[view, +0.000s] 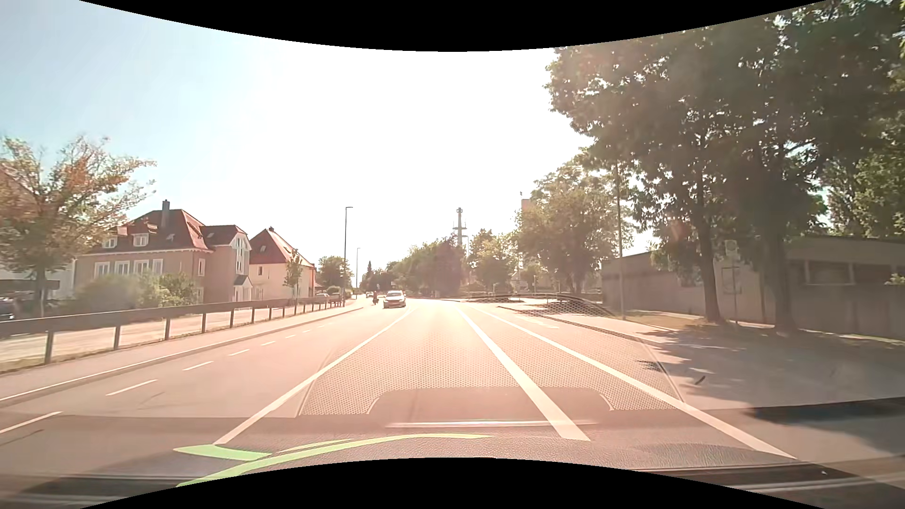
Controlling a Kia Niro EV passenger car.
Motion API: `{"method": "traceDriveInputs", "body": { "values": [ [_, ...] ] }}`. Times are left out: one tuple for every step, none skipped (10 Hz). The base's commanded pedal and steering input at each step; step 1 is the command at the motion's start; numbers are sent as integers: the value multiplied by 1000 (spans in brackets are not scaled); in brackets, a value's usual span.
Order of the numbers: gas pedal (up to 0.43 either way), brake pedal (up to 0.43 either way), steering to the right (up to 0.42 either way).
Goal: Follow the waypoints while adhering to traffic rules and regulations
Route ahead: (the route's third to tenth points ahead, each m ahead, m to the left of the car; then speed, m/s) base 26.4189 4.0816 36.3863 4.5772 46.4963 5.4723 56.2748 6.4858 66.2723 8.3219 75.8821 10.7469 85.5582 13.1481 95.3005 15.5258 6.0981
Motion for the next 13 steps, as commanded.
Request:
{"method": "traceDriveInputs", "body": {
  "values": [
    [67,0,-1],
    [67,0,-3],
    [67,0,-5],
    [67,0,-6],
    [79,0,-6],
    [79,0,-6],
    [79,0,-6],
    [79,0,-6],
    [79,0,-6],
    [79,0,-6],
    [79,0,-6],
    [79,0,-6],
    [79,0,-6]
  ]
}}
